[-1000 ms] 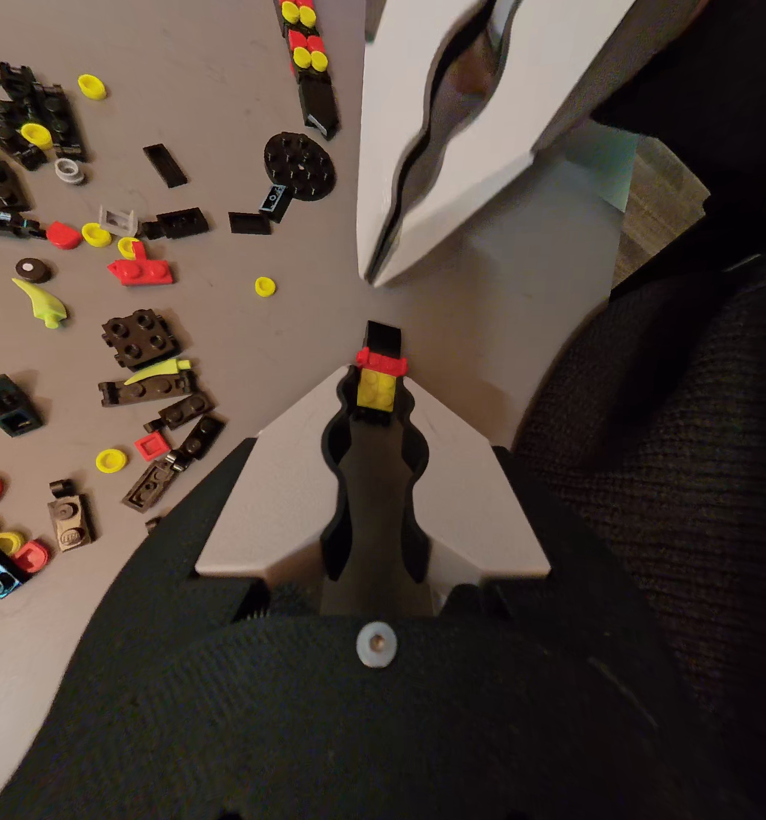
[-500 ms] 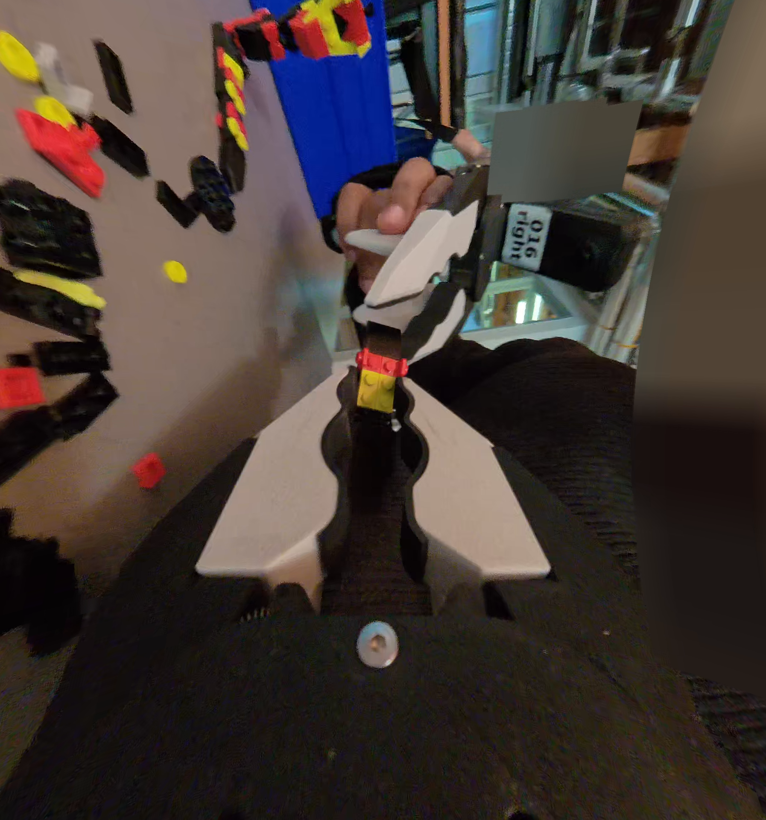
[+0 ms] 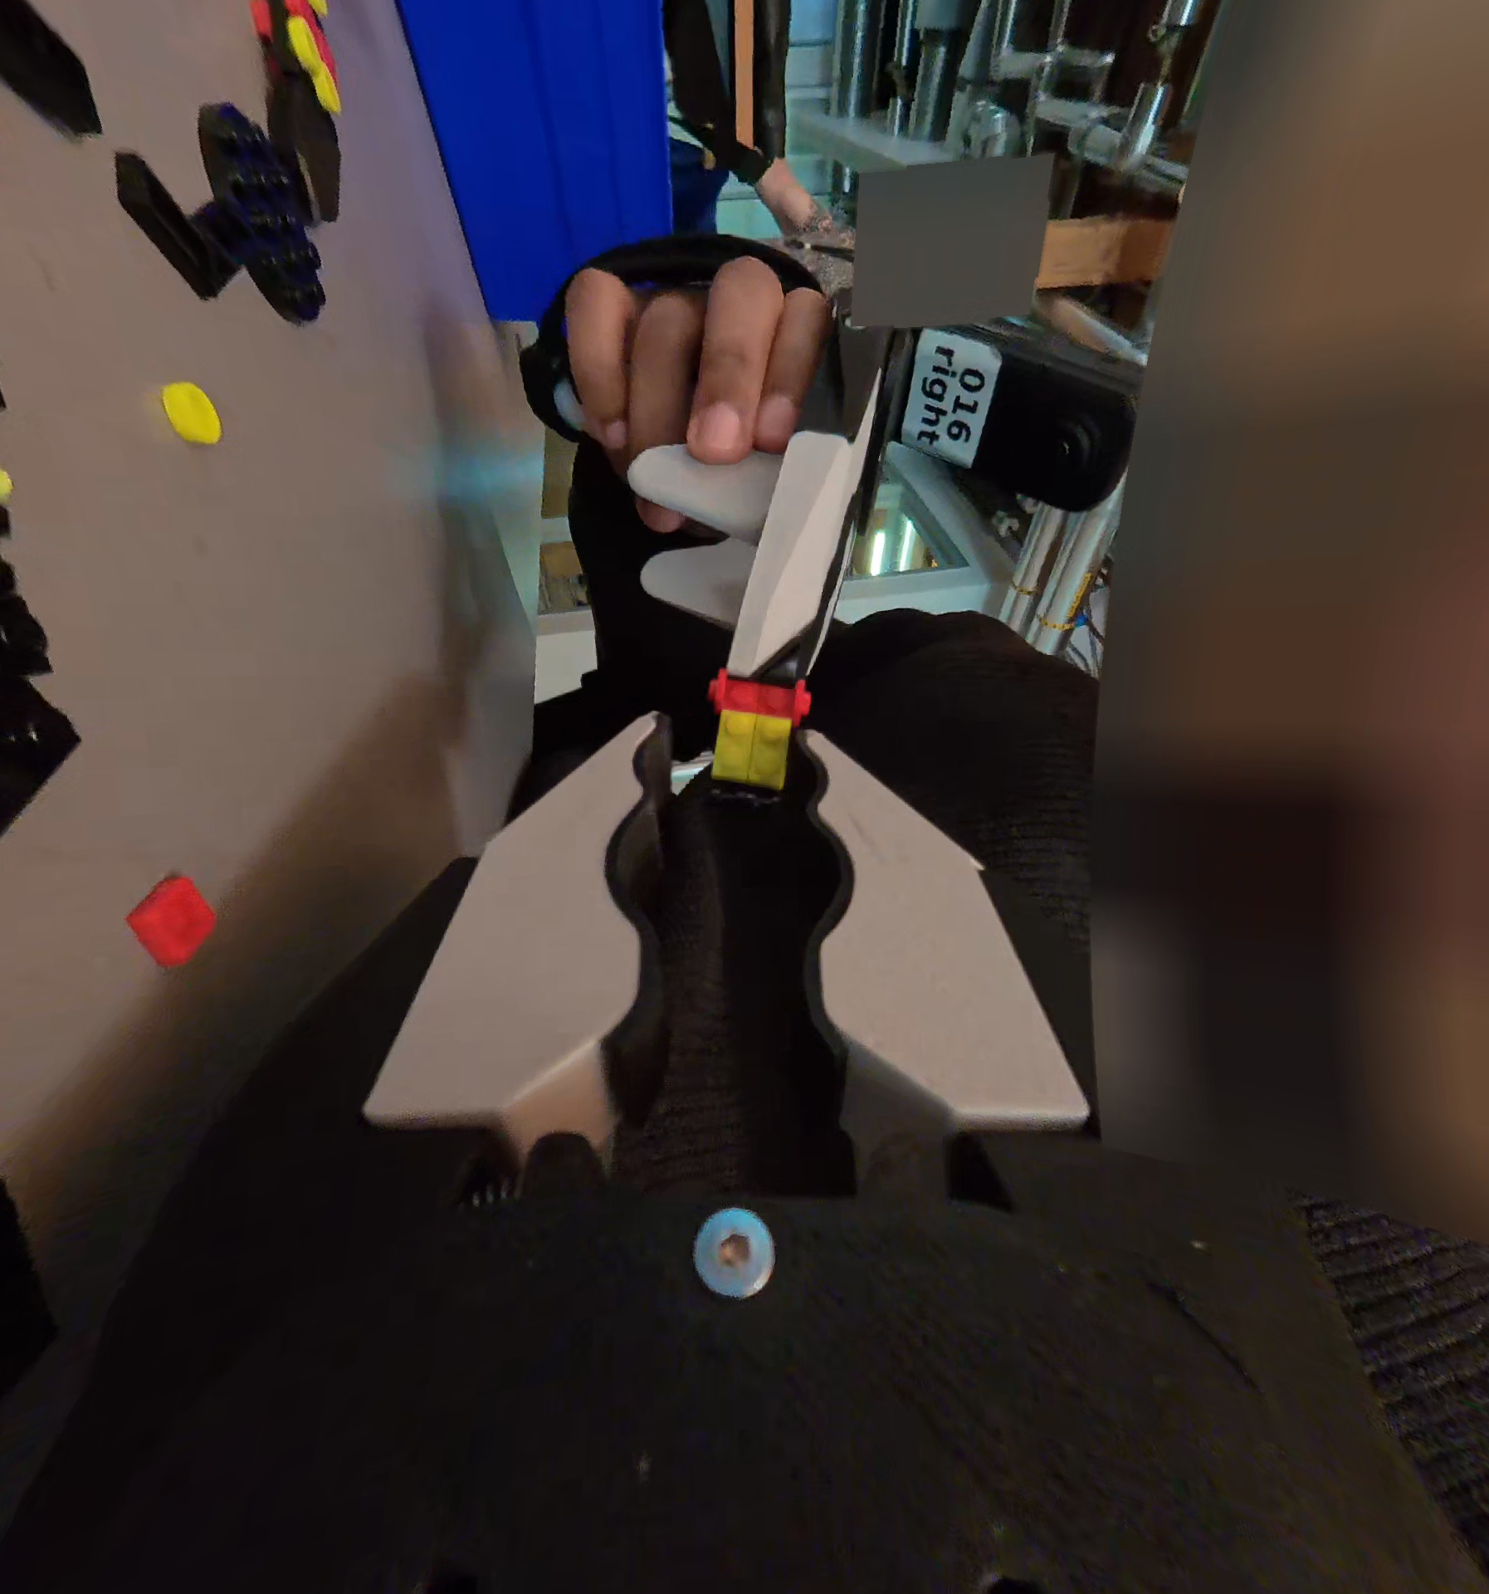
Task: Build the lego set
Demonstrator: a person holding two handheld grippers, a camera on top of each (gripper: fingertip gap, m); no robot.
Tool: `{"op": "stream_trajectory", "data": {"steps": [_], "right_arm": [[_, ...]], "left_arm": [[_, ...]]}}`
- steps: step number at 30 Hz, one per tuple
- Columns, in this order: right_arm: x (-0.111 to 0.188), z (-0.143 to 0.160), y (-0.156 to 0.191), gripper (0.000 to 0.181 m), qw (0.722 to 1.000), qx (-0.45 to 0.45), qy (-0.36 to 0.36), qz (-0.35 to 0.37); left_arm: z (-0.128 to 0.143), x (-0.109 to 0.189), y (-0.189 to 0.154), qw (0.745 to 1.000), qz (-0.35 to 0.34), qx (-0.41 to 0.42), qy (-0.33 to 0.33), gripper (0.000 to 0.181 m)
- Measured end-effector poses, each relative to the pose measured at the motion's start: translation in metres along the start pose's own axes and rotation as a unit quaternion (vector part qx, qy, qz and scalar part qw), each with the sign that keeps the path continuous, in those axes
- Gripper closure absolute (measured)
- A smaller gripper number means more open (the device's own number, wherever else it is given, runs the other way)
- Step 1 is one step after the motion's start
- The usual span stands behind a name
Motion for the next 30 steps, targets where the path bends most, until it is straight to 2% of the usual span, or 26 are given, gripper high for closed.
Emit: {"op": "stream_trajectory", "data": {"steps": [2,5,9,13,14,15,19,22,26,30], "right_arm": [[0.003,-0.001,-0.006,0.173,1.0,-0.016,-0.007,0.011],[0.005,-0.002,-0.01,0.173,0.999,-0.026,-0.016,0.024],[0.001,-0.002,-0.009,0.172,0.999,-0.025,-0.013,0.025],[-0.001,0.001,-0.012,0.171,0.999,-0.036,-0.006,0.026],[-0.001,0.002,-0.013,0.164,0.999,-0.039,-0.002,0.027],[-0.001,0.004,-0.013,0.165,0.999,-0.037,0.007,0.03],[-0.001,0.014,-0.016,0.17,0.996,0.017,0.062,0.066],[-0.007,0.022,-0.014,0.174,0.989,0.054,0.109,0.078],[-0.013,0.03,-0.012,0.176,0.979,0.092,0.157,0.088],[-0.014,0.029,-0.012,0.176,0.975,0.119,0.157,0.101]], "left_arm": [[-0.002,0.001,-0.001,1.0,-0.008,-0.017,-0.006,0.145],[-0.003,0.002,-0.002,0.999,-0.012,-0.03,-0.01,0.143],[-0.006,0.002,-0.006,0.999,0.009,-0.024,-0.026,0.166],[-0.009,0.004,-0.003,0.999,-0.001,-0.026,-0.033,0.166],[-0.009,0.005,-0.001,0.999,-0.013,-0.032,-0.034,0.167],[-0.009,0.005,0.002,0.998,-0.031,-0.042,-0.033,0.167],[-0.009,0.008,0.015,0.989,-0.116,-0.087,-0.02,0.166],[-0.01,0.009,0.022,0.983,-0.155,-0.101,-0.017,0.166],[-0.008,0.009,0.025,0.979,-0.174,-0.107,-0.007,0.166],[-0.008,0.01,0.025,0.98,-0.172,-0.098,-0.01,0.167]]}}
Point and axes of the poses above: each gripper's, where its closed fingertips meet, x back along the fingers, z out of its underside, y = z × x across the jaws, the point moved 3 cm from there along x, back along the fingers, and after that the axes turned 1 degree about -x, right-handed, at the moved point
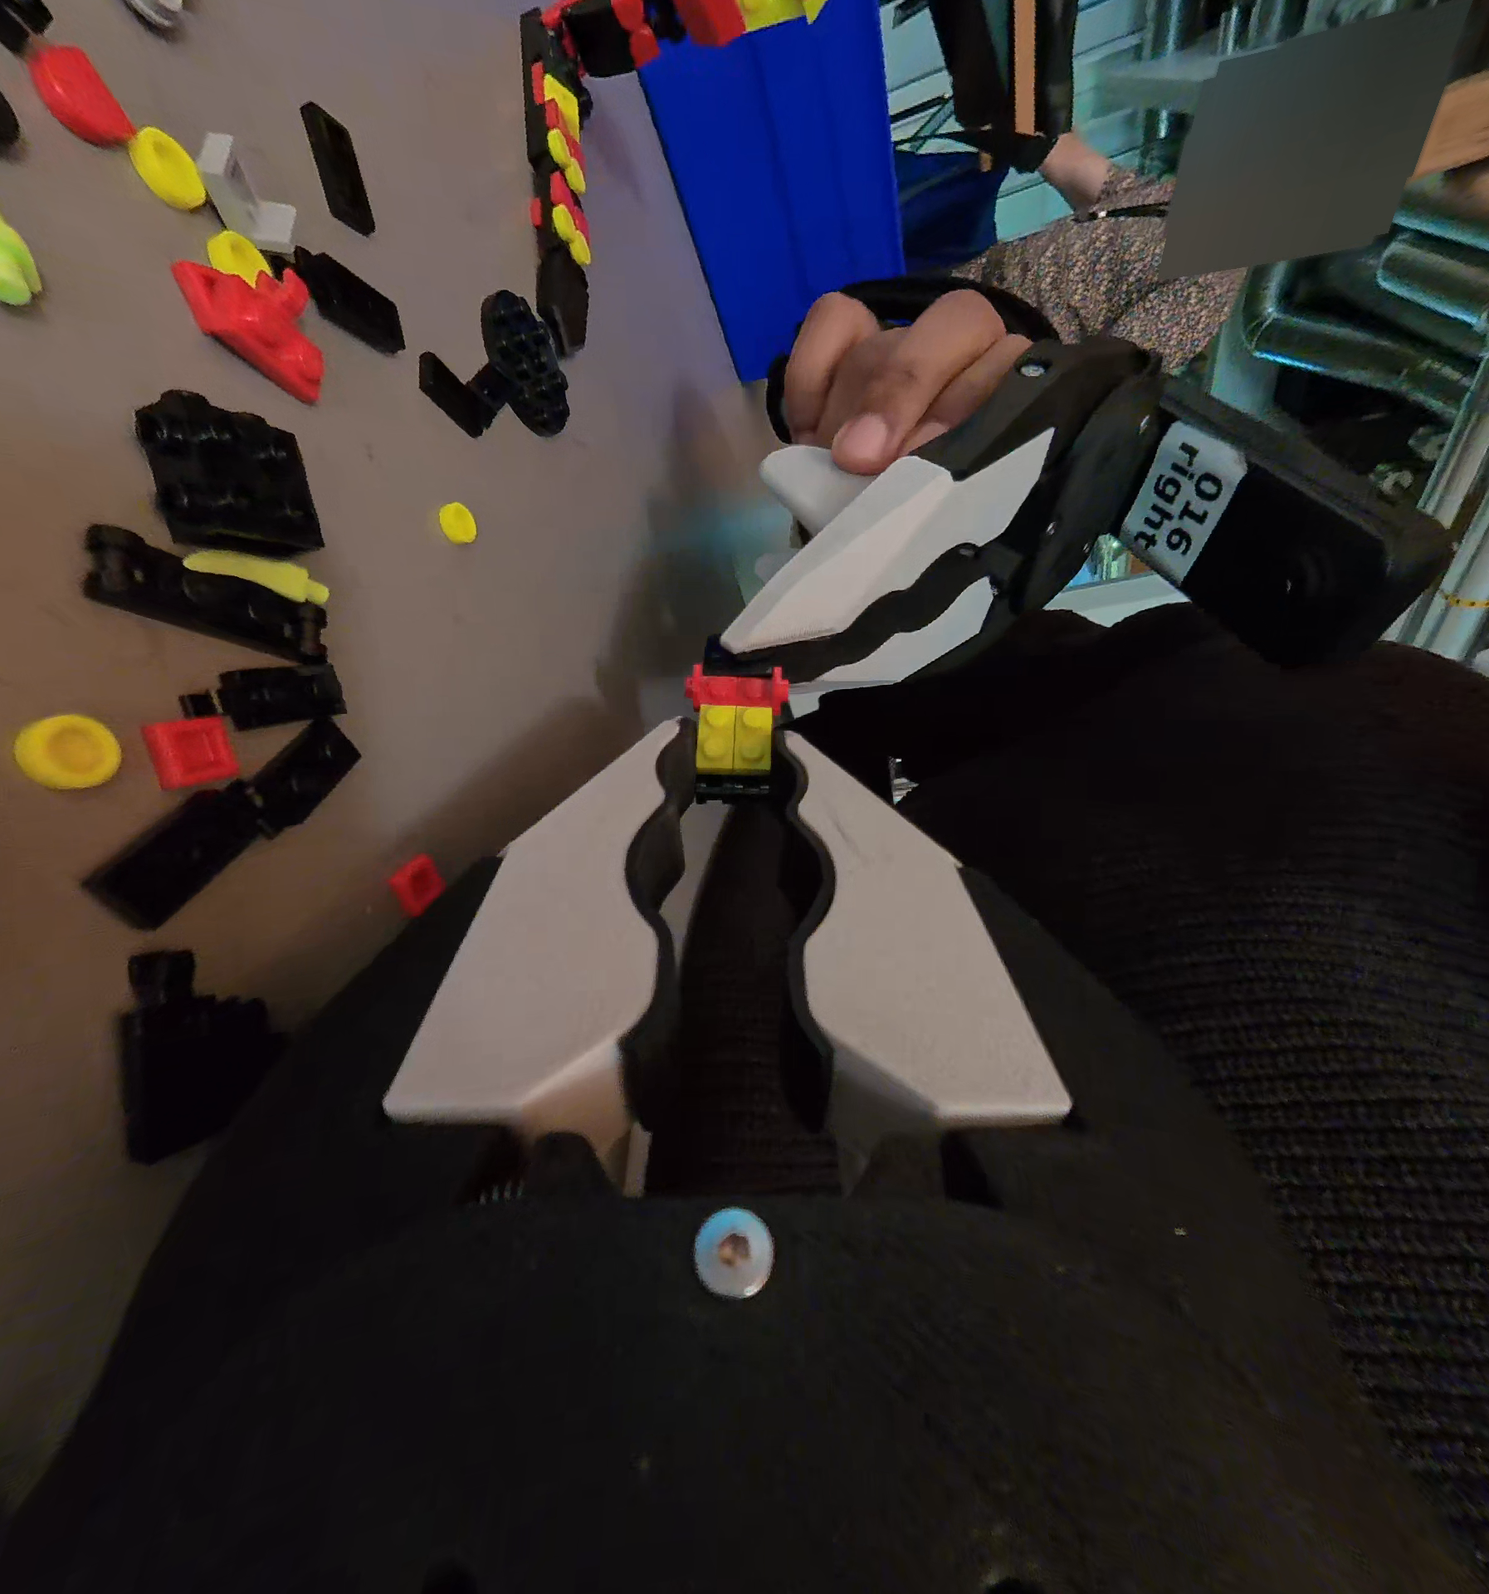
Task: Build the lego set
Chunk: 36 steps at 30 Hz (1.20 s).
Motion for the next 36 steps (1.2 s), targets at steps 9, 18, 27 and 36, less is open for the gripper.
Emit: {"op": "stream_trajectory", "data": {"steps": [9,18,27,36], "right_arm": [[-0.0025,0.0004,0.0033,0.176,0.999,0.029,0.014,0.005],[-0.0083,0.0032,0.0075,0.176,0.993,0.099,0.059,0.028],[-0.008,0.0035,0.008,0.177,0.992,0.098,0.074,0.029],[-0.0051,0.0003,0.0006,0.176,0.997,0.049,0.042,0.033]], "left_arm": [[0.0022,-0.0016,0.0025,1.0,-0.017,-0.004,0.008,0.167],[0.0034,-0.0026,0.0073,0.999,-0.047,-0.014,0.013,0.167],[0.0038,-0.003,0.0072,0.999,-0.049,-0.014,0.014,0.168],[-0.0006,0.0008,0.0031,1.0,-0.018,0.003,-0.002,0.167]]}}
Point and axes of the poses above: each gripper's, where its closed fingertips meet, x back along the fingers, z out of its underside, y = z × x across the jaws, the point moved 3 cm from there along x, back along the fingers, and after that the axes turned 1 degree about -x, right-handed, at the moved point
